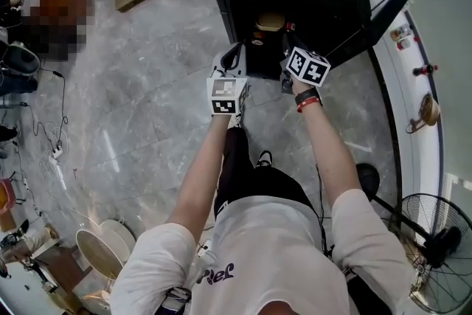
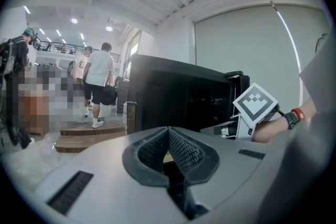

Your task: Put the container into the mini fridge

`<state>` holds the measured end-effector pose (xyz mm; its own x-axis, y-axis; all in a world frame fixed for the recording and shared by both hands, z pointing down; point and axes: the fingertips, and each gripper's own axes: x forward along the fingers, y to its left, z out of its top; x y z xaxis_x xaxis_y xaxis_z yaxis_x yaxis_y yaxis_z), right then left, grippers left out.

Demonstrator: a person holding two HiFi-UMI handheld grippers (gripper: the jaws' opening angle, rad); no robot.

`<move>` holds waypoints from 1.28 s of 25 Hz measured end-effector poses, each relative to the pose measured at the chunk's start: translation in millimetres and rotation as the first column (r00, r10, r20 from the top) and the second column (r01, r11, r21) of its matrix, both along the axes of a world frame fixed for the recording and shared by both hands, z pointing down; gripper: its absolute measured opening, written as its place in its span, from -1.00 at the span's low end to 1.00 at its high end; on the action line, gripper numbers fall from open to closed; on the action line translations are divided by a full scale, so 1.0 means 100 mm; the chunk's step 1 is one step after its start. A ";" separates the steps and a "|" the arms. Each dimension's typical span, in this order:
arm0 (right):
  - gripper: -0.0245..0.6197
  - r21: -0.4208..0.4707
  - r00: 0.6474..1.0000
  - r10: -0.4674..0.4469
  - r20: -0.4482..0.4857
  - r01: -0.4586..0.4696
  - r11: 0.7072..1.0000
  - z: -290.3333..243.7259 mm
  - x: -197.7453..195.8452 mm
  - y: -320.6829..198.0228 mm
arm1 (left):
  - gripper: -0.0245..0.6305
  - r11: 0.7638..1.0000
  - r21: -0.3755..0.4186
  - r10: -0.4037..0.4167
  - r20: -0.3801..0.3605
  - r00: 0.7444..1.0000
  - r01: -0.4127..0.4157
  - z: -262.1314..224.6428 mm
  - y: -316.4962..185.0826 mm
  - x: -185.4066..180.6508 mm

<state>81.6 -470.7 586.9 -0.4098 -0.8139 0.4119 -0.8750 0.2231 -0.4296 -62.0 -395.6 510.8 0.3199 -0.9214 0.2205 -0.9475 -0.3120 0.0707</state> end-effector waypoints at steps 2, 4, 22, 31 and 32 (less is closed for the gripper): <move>-0.60 0.009 1.000 -0.002 -0.029 0.003 1.000 -0.11 0.03 0.10 | -0.86 1.000 -0.005 -0.011 0.016 1.000 0.011 -0.13 0.02 -0.02; -0.60 0.018 0.999 -0.011 -0.031 0.011 1.000 -0.19 0.05 0.21 | -0.86 1.000 -0.013 -0.011 0.011 1.000 0.012 -0.17 0.07 0.01; -0.65 0.179 0.994 -0.045 -0.098 0.063 0.982 -1.15 0.25 1.18 | -0.86 0.996 0.080 0.033 -0.003 0.999 -0.032 -0.85 0.61 0.24; -0.67 0.233 0.992 -0.017 -0.128 0.047 0.971 -1.52 0.45 1.52 | -0.86 0.996 0.092 0.020 0.007 1.000 -0.021 -1.07 0.93 0.25; -0.67 0.240 0.992 -0.011 -0.127 0.041 0.970 -1.56 0.49 1.55 | -0.86 0.996 0.092 0.018 0.011 1.000 -0.019 -1.09 0.95 0.25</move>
